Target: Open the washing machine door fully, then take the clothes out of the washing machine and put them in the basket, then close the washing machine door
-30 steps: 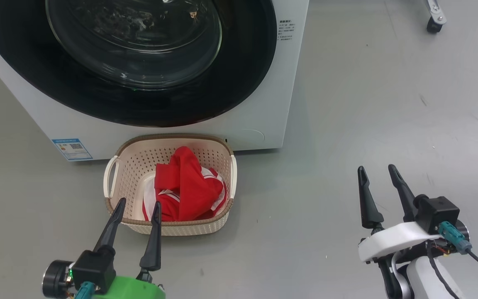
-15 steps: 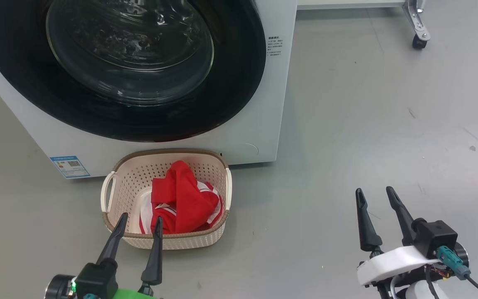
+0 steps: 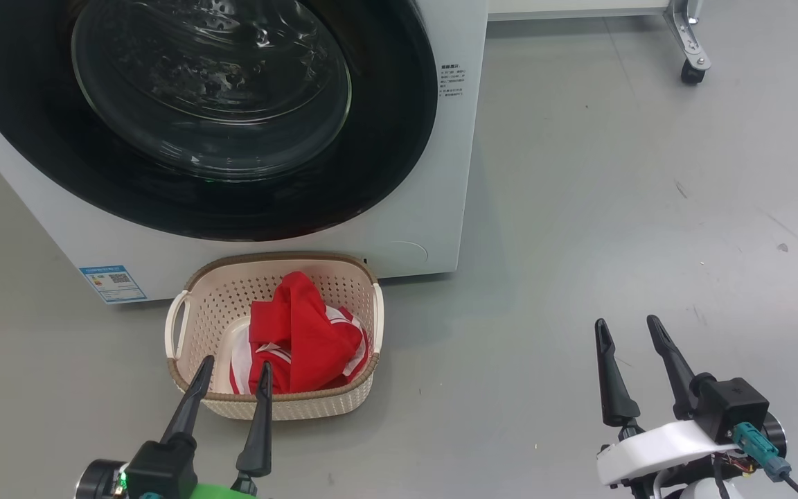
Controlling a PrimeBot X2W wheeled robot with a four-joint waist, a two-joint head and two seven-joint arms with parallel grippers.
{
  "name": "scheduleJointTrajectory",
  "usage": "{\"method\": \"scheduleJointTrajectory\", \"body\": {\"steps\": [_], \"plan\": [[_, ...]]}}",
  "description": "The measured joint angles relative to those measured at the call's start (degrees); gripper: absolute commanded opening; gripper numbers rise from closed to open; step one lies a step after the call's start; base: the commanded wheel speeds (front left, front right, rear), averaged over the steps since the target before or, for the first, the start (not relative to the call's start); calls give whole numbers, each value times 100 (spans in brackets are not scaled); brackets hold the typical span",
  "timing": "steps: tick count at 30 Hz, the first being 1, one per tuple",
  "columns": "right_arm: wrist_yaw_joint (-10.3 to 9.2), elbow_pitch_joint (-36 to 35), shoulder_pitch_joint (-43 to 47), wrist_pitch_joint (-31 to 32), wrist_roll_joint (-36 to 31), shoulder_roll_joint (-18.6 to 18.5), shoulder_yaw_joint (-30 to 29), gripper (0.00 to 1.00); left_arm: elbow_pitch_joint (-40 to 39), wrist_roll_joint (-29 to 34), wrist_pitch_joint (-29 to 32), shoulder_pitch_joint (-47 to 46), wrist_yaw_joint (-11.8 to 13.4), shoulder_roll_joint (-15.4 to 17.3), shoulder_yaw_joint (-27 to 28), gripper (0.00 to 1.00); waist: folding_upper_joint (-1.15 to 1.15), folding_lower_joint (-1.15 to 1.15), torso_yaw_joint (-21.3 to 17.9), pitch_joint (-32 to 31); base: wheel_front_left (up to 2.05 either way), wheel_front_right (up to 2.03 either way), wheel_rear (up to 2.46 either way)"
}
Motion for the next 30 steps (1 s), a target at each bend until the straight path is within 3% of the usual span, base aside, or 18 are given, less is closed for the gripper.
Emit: {"method": "scheduleJointTrajectory", "body": {"steps": [25, 26, 30], "plan": [[-44, -293, 210, 0, -52, 4, 30, 100, -52, 0, 1, 23, 52, -1, -14, 100, 0, 0, 58, 7, 0, 0, 0], [-44, -300, 210, 0, -52, 3, 30, 0, -54, 0, 1, 23, 57, -1, -16, 0, 0, 0, 61, 6, 0, 0, 0], [-43, -48, 257, 8, -52, 21, 38, 0, 205, 0, 29, 51, 55, -25, -68, 0, 0, 0, 62, 6, 0, 0, 0]]}}
